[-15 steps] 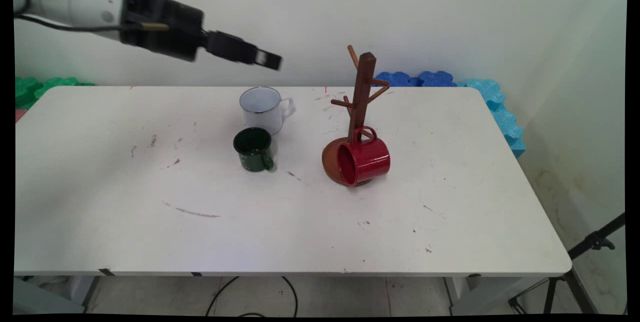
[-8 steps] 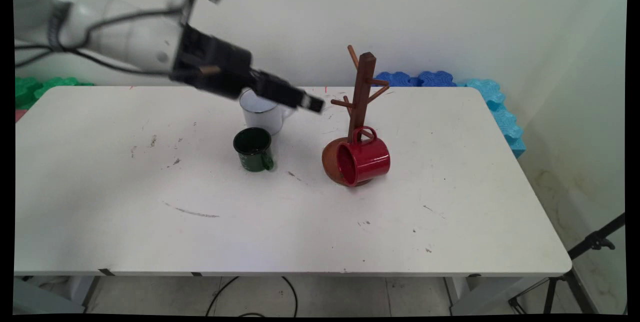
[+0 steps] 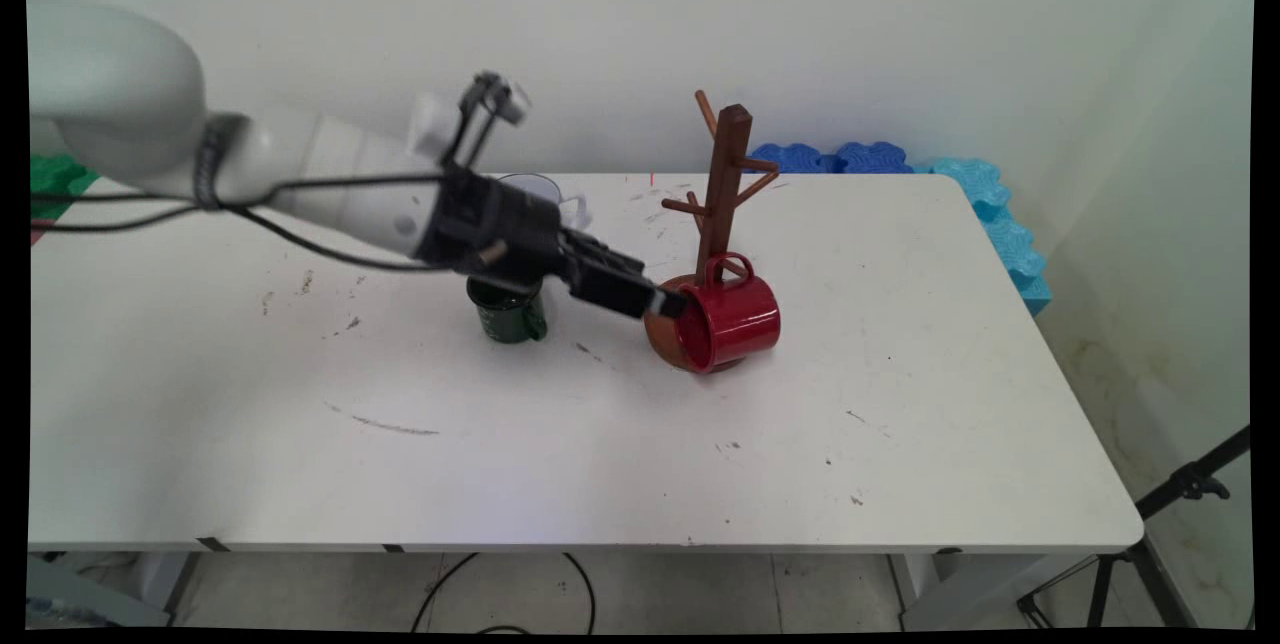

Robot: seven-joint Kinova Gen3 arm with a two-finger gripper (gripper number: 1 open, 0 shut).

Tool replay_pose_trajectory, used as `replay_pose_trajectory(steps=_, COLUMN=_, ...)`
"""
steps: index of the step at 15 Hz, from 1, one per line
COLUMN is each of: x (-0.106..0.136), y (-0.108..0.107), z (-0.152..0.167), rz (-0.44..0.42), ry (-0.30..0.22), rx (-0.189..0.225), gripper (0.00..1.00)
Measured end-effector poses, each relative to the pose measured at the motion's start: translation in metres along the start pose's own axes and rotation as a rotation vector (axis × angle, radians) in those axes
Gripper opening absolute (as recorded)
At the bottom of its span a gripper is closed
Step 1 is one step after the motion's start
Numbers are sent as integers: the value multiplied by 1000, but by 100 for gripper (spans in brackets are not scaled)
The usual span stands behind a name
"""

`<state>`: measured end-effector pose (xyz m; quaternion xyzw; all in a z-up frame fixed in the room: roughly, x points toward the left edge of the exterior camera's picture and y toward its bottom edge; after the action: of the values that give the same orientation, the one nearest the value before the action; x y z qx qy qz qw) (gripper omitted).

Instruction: Pick up the red mug from the rack

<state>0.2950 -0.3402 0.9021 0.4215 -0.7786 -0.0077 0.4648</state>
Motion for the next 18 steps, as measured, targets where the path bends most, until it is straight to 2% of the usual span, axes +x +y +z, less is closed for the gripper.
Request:
replay_pose_trajectory(steps=7, x=-27, y=-2, z=52, rz=-12, ry=-2, rx=35, gripper=100)
replay_pose_trajectory(steps=13, x=-36, y=-9, z=92, rz=-29, ry=54, rx=71, gripper=100)
replay_pose_trajectory(steps=18, x=-46, y=-12, z=113, rz=-42, ry=69, rx=82, gripper=100)
